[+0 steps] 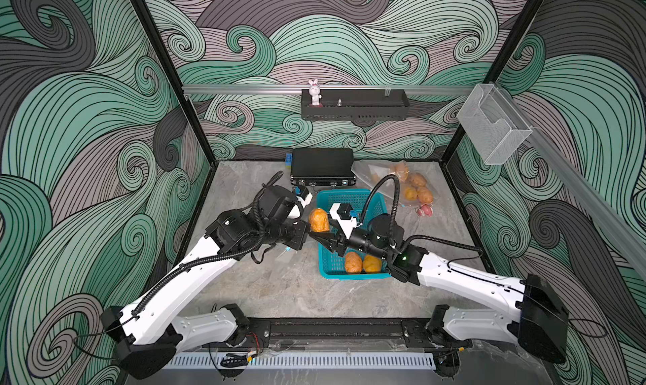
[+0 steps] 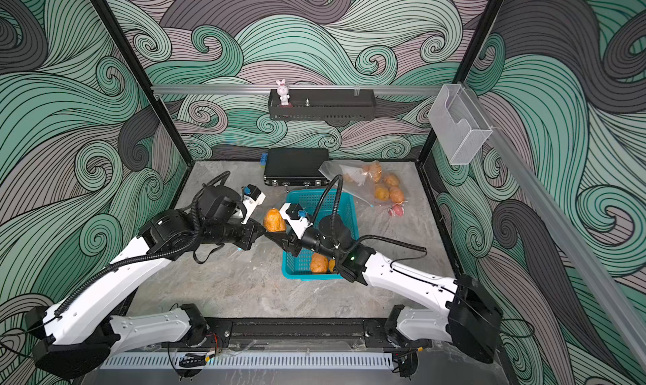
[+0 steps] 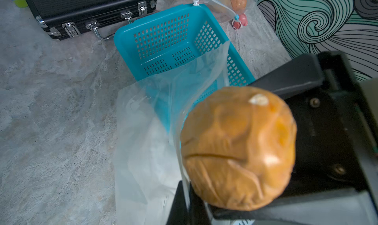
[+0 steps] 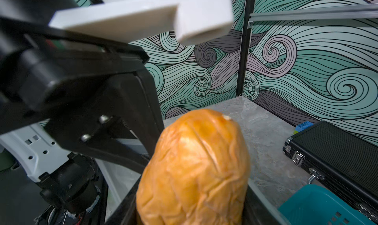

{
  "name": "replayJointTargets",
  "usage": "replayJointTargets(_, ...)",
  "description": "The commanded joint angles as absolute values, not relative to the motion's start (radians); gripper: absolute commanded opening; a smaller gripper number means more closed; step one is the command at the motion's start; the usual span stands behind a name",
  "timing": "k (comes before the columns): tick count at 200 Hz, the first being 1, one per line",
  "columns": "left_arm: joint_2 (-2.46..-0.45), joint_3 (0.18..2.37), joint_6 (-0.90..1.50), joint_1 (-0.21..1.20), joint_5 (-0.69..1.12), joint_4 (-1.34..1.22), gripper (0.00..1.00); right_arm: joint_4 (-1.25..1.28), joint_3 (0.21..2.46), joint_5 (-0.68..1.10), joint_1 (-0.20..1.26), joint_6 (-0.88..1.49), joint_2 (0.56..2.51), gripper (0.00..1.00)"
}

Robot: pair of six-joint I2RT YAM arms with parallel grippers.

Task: Put the potatoes into a zipper bag and zip it
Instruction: Place the potato into the zipper food storage bag.

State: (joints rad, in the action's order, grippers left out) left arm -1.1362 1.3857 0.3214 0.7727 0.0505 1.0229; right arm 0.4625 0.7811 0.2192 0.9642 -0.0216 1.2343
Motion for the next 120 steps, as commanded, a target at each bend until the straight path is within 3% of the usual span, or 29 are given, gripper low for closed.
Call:
replayJointTargets(1, -1.131, 1.425, 0.331, 0.767, 0.037, 1.022, 0.0, 0.405, 0.801, 0.33, 0.974, -0.103, 1.223, 0.55)
replayJointTargets(106, -1.109, 1.436, 0.322, 0.767, 0.045, 1.055, 0.0, 0.193, 0.875, 0.281, 0.97, -0.274, 1.246, 0.62)
replayJointTargets(120, -1.106, 1.442, 0.323, 0.767, 0.046, 1.058, 0.0, 0.156, 0.895, 0.28, 0.97, -0.293, 1.255, 0.67)
